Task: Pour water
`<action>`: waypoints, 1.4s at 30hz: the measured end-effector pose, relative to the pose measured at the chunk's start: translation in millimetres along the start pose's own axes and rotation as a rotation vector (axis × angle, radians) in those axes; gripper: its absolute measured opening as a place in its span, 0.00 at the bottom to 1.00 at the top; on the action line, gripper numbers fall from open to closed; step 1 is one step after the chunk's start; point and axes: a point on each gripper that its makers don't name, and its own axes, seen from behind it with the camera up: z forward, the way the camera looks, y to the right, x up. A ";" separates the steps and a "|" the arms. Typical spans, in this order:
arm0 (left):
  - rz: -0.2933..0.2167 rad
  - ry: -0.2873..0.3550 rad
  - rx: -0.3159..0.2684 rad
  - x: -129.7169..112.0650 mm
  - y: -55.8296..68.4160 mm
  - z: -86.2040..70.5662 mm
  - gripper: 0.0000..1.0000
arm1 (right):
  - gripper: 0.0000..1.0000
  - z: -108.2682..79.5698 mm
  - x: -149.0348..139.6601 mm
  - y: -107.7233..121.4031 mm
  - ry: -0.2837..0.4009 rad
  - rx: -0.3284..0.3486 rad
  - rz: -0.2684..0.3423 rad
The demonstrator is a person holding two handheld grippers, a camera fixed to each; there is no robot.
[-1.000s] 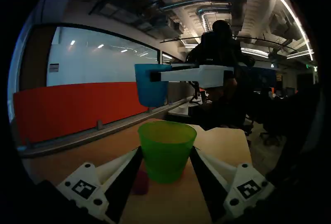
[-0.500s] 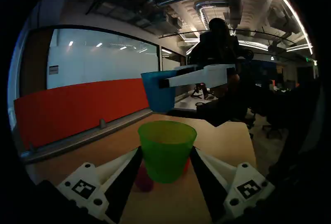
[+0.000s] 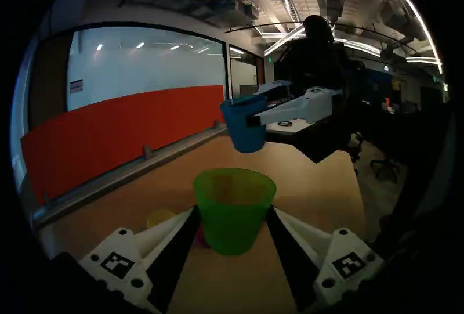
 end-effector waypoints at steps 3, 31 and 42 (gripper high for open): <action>0.009 -0.033 0.005 -9.3 -1.6 0.0 0.81 | 0.89 0.1 -14.4 -3.8 -0.025 0.012 0.000; 0.023 -0.302 -0.044 -99.2 -0.3 6.6 0.81 | 0.90 24.2 -126.9 -42.1 -0.216 0.121 -0.010; -0.001 -0.349 -0.053 -126.0 -8.5 15.9 0.81 | 0.90 38.5 -166.3 -51.6 -0.286 0.151 -0.013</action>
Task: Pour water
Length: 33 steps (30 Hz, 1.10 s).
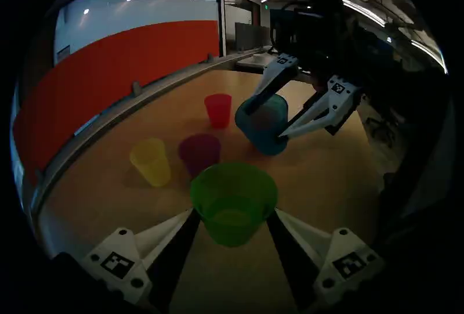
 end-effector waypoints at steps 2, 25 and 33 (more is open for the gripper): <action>-0.005 -0.007 -0.001 -3.7 -2.5 2.7 0.81 | 0.90 4.0 -4.1 -1.3 -0.008 0.006 0.002; -0.055 -0.051 -0.019 -33.9 -19.5 29.9 0.81 | 0.90 36.2 -35.4 -12.7 -0.077 0.045 0.004; -0.050 -0.068 -0.026 -39.5 -20.0 36.1 0.81 | 0.90 39.5 -39.5 -13.7 -0.084 0.048 0.009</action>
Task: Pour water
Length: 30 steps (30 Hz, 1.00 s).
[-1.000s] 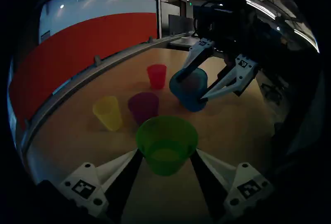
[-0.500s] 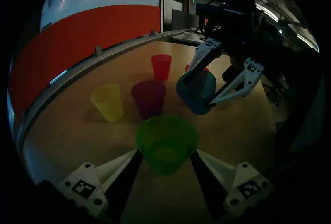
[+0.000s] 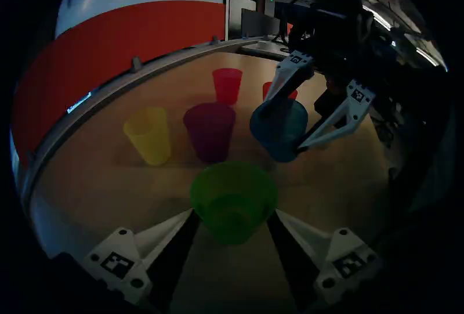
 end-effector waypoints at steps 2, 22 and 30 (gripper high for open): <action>0.001 -0.003 0.002 -1.3 -1.1 1.6 0.81 | 0.89 0.8 -0.5 0.1 0.000 0.000 0.002; -0.020 -0.018 0.006 -10.4 -3.1 1.4 0.82 | 0.89 5.6 -1.9 -1.4 0.003 0.004 0.001; -0.027 -0.033 0.010 -13.2 -3.0 -0.1 0.82 | 0.89 9.4 -1.1 -1.9 0.009 0.000 0.004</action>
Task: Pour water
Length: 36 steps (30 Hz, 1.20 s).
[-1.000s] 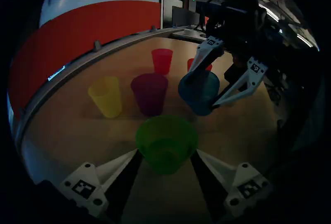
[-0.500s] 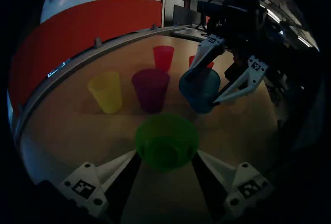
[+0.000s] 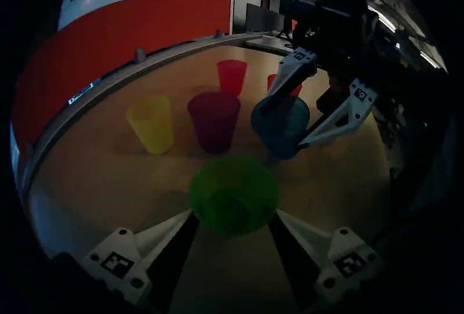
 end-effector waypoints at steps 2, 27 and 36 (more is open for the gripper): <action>-0.001 -0.002 0.001 -0.6 -0.1 -1.1 0.82 | 0.89 1.7 0.6 -0.5 0.003 0.000 0.000; -0.035 0.027 0.048 -7.6 -0.1 -31.4 0.82 | 0.90 12.6 -2.7 -4.1 0.024 -0.001 -0.004; -0.027 0.039 0.054 -5.5 6.9 -42.0 0.82 | 0.91 2.9 -12.6 -4.7 0.018 -0.011 0.006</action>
